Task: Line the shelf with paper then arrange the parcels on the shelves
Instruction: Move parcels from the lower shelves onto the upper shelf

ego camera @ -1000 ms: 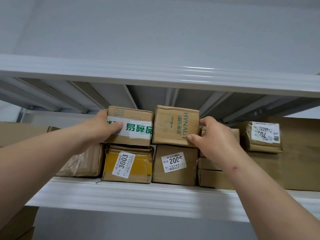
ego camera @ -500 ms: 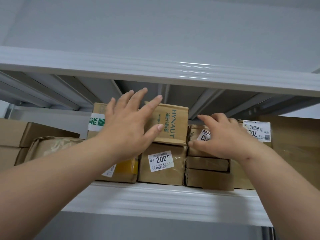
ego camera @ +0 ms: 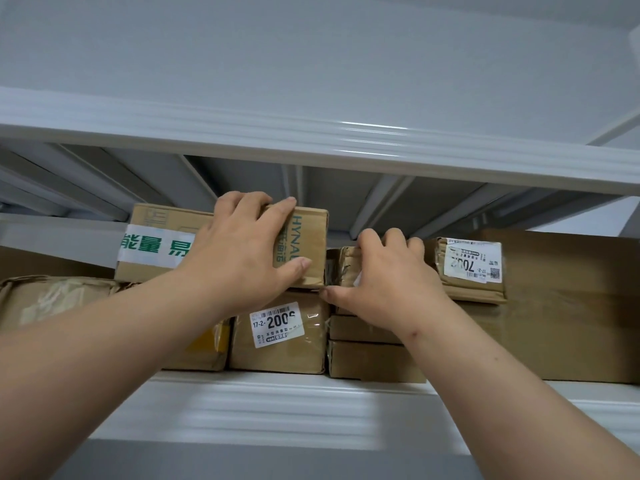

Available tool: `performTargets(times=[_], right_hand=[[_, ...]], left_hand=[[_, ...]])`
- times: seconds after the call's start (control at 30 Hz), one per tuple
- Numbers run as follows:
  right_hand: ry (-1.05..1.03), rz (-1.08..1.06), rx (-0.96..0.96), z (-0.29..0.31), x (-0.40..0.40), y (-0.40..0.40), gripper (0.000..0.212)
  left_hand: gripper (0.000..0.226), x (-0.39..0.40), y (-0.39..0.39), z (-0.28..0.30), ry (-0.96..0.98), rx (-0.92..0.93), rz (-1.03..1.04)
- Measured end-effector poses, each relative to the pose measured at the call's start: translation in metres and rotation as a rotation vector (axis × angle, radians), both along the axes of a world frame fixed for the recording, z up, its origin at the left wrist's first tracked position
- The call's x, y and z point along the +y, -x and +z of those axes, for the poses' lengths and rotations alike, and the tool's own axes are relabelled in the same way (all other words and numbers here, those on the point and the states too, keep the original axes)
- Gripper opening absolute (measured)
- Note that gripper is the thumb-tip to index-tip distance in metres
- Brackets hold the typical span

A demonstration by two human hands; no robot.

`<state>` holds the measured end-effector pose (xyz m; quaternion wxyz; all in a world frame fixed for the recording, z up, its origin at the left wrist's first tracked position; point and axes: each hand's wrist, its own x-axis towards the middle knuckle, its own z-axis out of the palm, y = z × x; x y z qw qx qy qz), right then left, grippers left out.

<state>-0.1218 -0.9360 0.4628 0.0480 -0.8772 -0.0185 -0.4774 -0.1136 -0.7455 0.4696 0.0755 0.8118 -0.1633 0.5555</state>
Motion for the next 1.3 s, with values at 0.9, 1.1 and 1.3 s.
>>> performTargets(times=[0.9, 1.1, 1.3], right_hand=[[0.0, 0.499, -0.577, 0.034, -0.06, 0.029, 0.049], [0.165, 0.465, -0.659, 0.026, -0.07, 0.019, 0.05], [0.046, 0.552, -0.686, 0.027, -0.074, 0.023, 0.047]], left_hand=[[0.117, -0.013, 0.003, 0.006, -0.198, -0.044, 0.121], [0.115, -0.017, 0.008, 0.008, -0.154, -0.071, 0.095], [0.112, -0.032, 0.008, 0.008, -0.153, -0.07, 0.104]])
